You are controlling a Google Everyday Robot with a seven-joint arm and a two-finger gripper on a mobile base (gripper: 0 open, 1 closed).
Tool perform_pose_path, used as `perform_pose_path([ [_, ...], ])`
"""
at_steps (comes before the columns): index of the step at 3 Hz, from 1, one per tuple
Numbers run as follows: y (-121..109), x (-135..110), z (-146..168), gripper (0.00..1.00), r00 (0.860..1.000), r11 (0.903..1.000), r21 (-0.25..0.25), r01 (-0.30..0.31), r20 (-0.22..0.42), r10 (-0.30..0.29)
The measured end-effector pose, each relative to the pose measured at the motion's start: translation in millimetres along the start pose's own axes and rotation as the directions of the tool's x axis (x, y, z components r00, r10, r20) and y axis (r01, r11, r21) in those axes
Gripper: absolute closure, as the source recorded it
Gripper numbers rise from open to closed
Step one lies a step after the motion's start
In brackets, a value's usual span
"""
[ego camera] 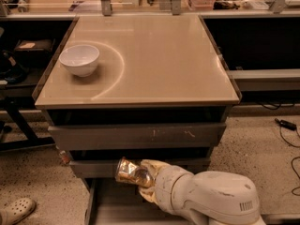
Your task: Pick orange can from bottom drawer and place on counter
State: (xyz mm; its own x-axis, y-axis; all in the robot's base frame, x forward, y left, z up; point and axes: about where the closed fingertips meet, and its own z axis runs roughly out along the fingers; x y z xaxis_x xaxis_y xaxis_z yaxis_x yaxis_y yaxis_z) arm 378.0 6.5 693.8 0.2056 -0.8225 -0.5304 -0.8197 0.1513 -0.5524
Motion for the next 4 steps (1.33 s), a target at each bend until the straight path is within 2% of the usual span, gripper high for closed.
perform_pose_path([
  [1,-31.6,-11.8,-21.1,1.00,0.998,0.9961,0.071,0.051,-0.033,-0.049],
  [2,-62.4,-13.9,-37.8,1.00,0.997,0.9897,0.123,0.074,-0.031,-0.071],
  [3,-63.3,-8.7,-39.4,1.00,0.996,0.9888,0.120,0.088,-0.042,-0.083],
  [4,-80.9,-15.2,-51.5,1.00,0.996,0.9822,0.164,0.092,-0.037,-0.087],
])
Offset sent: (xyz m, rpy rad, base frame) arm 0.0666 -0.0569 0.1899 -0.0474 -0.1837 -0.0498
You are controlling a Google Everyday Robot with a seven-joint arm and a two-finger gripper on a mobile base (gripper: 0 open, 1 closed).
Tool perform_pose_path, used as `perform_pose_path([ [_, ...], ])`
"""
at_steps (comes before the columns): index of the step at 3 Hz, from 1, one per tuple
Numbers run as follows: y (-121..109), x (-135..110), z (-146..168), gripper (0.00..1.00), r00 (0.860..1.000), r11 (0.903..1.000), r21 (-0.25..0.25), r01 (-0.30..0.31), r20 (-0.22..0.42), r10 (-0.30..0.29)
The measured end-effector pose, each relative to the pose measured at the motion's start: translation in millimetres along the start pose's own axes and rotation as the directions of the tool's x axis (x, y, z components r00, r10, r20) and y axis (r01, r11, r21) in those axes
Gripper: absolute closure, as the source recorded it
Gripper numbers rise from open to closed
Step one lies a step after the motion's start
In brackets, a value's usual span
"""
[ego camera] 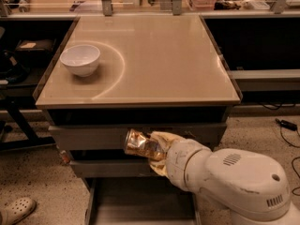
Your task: Pick orange can from bottom drawer and place on counter
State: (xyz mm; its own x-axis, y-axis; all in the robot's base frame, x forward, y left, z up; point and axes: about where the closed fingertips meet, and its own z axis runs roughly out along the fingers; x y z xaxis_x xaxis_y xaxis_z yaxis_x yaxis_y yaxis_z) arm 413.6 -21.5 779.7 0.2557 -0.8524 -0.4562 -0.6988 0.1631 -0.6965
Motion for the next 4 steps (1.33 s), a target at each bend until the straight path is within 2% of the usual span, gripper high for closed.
perform_pose_path([
  [1,-27.2,5.0,-7.5,1.00,1.000,0.9983,0.057,0.014,-0.024,-0.012],
  [3,-73.1,39.5,2.4,1.00,0.995,0.9916,0.117,0.054,-0.089,-0.044],
  [4,-87.2,38.3,-7.0,1.00,0.991,0.9851,0.139,0.101,-0.098,-0.088],
])
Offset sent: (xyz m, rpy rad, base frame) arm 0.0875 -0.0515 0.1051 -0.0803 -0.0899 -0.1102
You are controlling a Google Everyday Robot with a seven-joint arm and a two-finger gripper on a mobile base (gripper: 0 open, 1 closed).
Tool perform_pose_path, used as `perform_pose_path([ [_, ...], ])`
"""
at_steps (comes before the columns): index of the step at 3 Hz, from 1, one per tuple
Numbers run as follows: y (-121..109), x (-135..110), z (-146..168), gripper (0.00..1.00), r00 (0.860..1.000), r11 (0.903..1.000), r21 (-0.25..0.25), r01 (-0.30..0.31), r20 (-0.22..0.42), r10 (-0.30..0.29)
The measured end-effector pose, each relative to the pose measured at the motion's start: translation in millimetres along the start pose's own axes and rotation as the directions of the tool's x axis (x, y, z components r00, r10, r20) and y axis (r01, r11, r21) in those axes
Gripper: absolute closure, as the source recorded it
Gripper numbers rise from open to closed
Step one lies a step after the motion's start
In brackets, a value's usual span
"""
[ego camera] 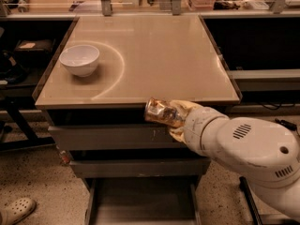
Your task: Pick orange can from bottom drawer and place on counter
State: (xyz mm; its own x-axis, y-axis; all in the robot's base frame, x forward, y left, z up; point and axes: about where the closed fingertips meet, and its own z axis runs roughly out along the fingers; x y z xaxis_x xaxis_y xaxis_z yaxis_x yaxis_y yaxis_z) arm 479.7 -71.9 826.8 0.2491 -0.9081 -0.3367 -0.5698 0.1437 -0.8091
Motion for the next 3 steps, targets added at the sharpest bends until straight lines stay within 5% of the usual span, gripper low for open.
perform_pose_path([
  [2,-10.5,-0.5,-11.1,1.00,1.000,0.9994,0.035,0.006,-0.018,-0.005],
  [3,-47.8,12.8,-16.0,1.00,0.999,0.9946,0.104,0.008,-0.041,-0.004],
])
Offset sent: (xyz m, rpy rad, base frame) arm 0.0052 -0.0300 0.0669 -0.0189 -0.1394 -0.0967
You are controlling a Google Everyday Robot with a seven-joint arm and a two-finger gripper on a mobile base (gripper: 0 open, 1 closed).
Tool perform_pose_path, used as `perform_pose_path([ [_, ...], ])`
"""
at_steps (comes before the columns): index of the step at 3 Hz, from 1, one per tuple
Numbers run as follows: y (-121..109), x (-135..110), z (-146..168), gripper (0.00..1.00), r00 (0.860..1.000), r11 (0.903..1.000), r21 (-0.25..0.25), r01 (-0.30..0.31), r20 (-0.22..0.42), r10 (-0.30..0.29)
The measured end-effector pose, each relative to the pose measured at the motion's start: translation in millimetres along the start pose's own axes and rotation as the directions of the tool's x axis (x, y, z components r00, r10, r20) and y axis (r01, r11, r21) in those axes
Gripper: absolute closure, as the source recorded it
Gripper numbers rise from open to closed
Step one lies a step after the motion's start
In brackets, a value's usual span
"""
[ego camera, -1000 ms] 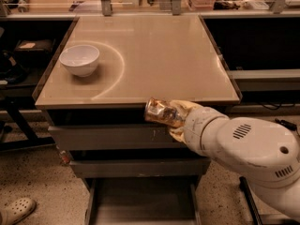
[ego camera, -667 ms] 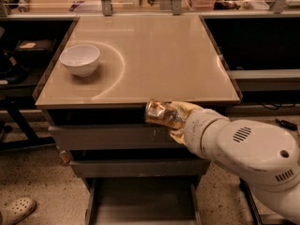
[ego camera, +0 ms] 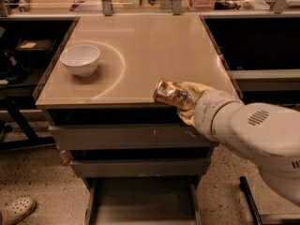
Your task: Pick orange can from bottom drawer and place on counter
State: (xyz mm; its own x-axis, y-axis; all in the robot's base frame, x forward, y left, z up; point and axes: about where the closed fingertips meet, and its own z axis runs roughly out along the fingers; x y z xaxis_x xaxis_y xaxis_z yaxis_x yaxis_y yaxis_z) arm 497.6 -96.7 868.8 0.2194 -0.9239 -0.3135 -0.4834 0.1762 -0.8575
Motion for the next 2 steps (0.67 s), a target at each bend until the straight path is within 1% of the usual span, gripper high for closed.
perform_pose_path([
  [1,-28.0,21.4,11.6,1.00,1.000,0.9992,0.040,-0.001,-0.019,0.001],
  [2,-45.8,40.4,34.9,1.00,1.000,0.9987,0.050,0.004,-0.022,-0.003],
])
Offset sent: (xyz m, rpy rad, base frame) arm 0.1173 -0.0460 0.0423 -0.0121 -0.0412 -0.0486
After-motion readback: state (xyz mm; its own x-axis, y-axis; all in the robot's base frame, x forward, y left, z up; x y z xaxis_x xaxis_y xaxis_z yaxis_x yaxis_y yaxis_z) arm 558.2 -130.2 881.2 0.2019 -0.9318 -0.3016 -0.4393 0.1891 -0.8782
